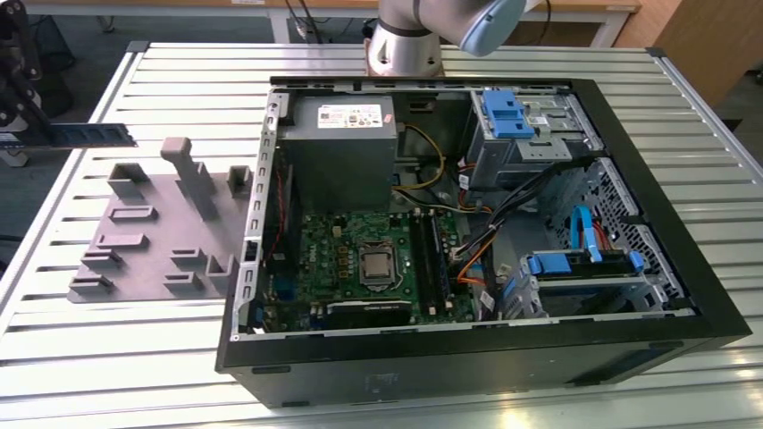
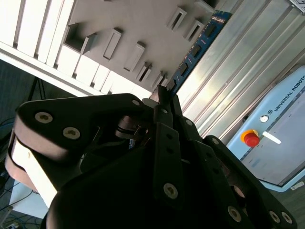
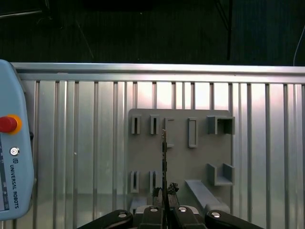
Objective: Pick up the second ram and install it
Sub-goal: 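Pick up the second ram and move it above second insertion slot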
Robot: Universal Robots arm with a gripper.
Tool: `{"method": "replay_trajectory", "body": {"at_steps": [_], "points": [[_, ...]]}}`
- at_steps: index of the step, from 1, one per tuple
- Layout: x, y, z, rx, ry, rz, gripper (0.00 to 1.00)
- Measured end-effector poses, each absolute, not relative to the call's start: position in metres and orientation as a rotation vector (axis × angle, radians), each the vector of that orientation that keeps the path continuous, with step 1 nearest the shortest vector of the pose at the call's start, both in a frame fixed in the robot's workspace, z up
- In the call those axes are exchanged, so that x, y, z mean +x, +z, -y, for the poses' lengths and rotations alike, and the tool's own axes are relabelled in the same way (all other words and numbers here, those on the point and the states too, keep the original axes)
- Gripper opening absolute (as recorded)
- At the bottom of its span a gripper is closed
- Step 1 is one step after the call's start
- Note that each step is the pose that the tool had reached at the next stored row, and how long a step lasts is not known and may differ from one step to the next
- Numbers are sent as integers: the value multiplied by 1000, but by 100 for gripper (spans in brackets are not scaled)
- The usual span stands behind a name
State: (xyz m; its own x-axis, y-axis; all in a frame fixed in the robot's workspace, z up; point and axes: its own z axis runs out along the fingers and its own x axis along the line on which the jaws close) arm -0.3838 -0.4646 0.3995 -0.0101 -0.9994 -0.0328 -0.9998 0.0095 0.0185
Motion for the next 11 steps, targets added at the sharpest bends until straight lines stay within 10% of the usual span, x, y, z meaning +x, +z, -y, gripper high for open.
{"method": "replay_trajectory", "body": {"at_steps": [11], "points": [[-381,400,465,-2203,57,-2225,14]]}}
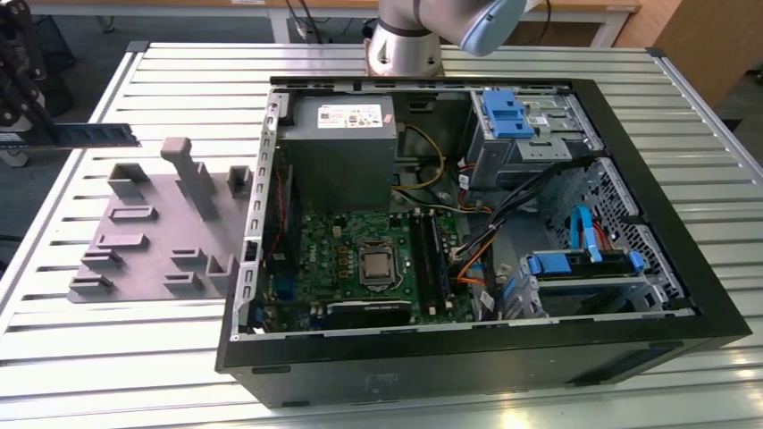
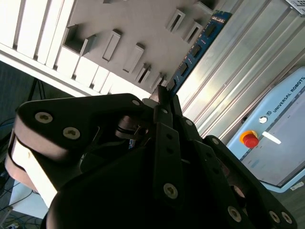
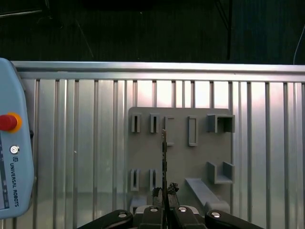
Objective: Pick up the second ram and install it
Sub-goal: 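Pick up the second ram and move it above second insertion slot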
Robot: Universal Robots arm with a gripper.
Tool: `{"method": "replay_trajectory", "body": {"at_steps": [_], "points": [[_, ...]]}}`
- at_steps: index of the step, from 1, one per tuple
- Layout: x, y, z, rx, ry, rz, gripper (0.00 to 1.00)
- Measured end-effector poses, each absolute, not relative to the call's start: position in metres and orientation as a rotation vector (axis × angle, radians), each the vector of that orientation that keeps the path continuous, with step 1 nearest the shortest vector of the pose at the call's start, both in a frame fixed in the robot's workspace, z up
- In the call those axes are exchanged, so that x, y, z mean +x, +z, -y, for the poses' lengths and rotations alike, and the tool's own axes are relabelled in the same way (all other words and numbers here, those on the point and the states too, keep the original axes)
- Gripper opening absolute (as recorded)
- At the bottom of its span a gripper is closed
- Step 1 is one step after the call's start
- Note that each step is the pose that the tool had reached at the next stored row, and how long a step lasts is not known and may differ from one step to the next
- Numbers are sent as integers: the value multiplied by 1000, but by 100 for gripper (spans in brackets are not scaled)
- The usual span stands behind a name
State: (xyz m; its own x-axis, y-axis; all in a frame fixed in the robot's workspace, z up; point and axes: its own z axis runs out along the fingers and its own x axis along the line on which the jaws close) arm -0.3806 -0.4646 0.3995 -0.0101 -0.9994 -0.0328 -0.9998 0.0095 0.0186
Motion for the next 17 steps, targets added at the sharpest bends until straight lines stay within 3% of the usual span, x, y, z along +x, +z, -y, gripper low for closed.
{"method": "replay_trajectory", "body": {"at_steps": [17], "points": [[-372,399,465,-2203,57,-2225,14]]}}
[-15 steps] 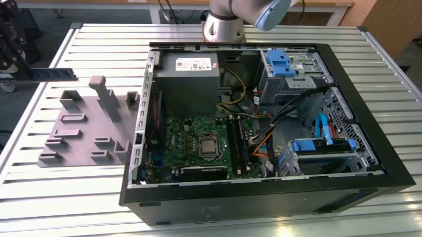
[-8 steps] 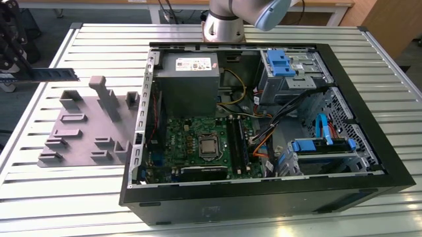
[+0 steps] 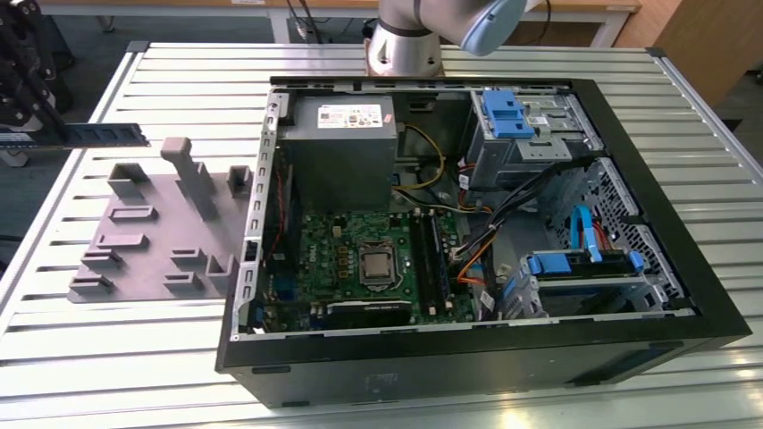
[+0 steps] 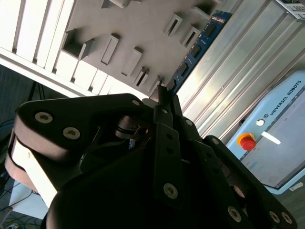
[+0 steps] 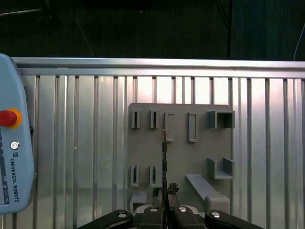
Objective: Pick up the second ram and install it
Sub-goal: 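Pick up the second ram and move it above second insertion slot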
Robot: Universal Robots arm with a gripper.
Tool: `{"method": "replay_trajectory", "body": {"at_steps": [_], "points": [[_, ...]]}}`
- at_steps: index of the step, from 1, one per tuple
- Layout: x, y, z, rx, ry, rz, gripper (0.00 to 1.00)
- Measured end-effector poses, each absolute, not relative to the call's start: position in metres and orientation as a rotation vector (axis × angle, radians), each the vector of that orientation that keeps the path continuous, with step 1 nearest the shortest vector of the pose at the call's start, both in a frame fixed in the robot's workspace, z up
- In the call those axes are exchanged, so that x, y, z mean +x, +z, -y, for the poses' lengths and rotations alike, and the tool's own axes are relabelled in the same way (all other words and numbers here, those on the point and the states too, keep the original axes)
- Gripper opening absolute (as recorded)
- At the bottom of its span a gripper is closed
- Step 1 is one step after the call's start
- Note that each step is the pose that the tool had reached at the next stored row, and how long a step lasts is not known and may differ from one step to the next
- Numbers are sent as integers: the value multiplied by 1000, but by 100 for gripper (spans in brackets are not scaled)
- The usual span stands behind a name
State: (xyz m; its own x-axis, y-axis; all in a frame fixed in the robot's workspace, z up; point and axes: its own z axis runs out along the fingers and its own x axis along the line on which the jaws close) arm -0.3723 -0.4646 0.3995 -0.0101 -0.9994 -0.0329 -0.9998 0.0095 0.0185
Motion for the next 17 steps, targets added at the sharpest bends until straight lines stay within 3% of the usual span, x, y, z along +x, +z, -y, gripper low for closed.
{"method": "replay_trajectory", "body": {"at_steps": [17], "points": [[-363,400,465,-2203,57,-2225,14]]}}
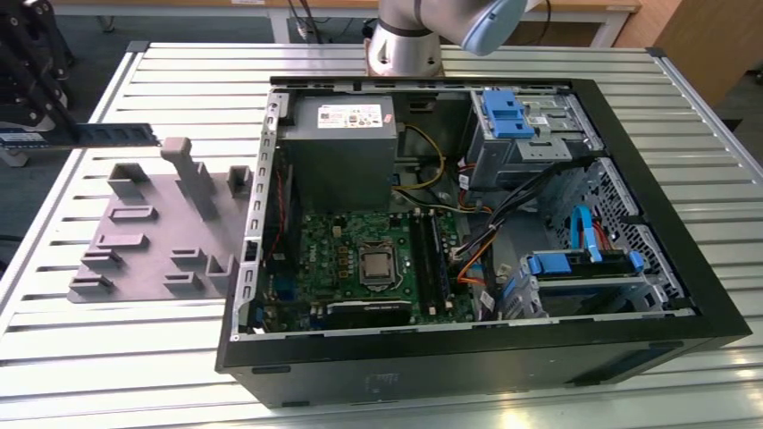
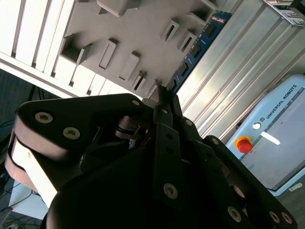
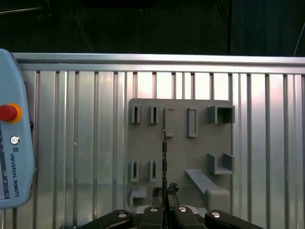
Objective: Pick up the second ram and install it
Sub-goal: 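Pick up the second ram and move it above second insertion slot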
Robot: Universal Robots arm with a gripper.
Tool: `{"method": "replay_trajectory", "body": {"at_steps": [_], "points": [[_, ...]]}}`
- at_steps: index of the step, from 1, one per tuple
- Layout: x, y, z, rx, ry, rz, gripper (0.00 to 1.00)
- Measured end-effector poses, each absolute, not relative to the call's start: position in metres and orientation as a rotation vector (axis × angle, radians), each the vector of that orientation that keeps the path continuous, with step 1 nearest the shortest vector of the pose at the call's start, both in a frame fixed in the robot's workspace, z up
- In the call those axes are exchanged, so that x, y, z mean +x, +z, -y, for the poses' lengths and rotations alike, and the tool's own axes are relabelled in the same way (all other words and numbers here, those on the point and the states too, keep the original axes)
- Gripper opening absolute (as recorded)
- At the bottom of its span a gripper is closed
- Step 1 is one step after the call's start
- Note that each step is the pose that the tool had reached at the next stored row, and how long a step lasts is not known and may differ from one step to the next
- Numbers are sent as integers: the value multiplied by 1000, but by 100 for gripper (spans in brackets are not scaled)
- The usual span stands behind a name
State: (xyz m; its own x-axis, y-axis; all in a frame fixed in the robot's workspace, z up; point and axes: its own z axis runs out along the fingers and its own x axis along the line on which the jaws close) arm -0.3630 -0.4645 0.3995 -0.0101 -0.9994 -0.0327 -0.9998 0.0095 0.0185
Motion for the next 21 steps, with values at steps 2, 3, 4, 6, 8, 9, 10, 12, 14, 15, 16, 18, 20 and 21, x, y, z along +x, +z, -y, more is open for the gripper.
{"method": "replay_trajectory", "body": {"at_steps": [2,3,4,6,8,9,10,12,14,15,16,18,20,21], "points": [[-362,399,465,-2203,57,-2225,14],[-361,399,465,-2203,57,-2225,14],[-361,399,465,-2203,57,-2225,14],[-360,399,465,-2203,57,-2225,14],[-359,399,465,-2203,57,-2225,14],[-358,399,465,-2203,57,-2225,14],[-358,400,465,-2203,57,-2225,14],[-357,399,465,-2203,57,-2225,14],[-356,400,465,-2203,57,-2225,14],[-355,399,465,-2203,57,-2225,14],[-355,399,465,-2203,57,-2225,14],[-354,399,465,-2203,57,-2225,14],[-353,400,465,-2203,57,-2225,14],[-353,400,465,-2203,57,-2225,14]]}}
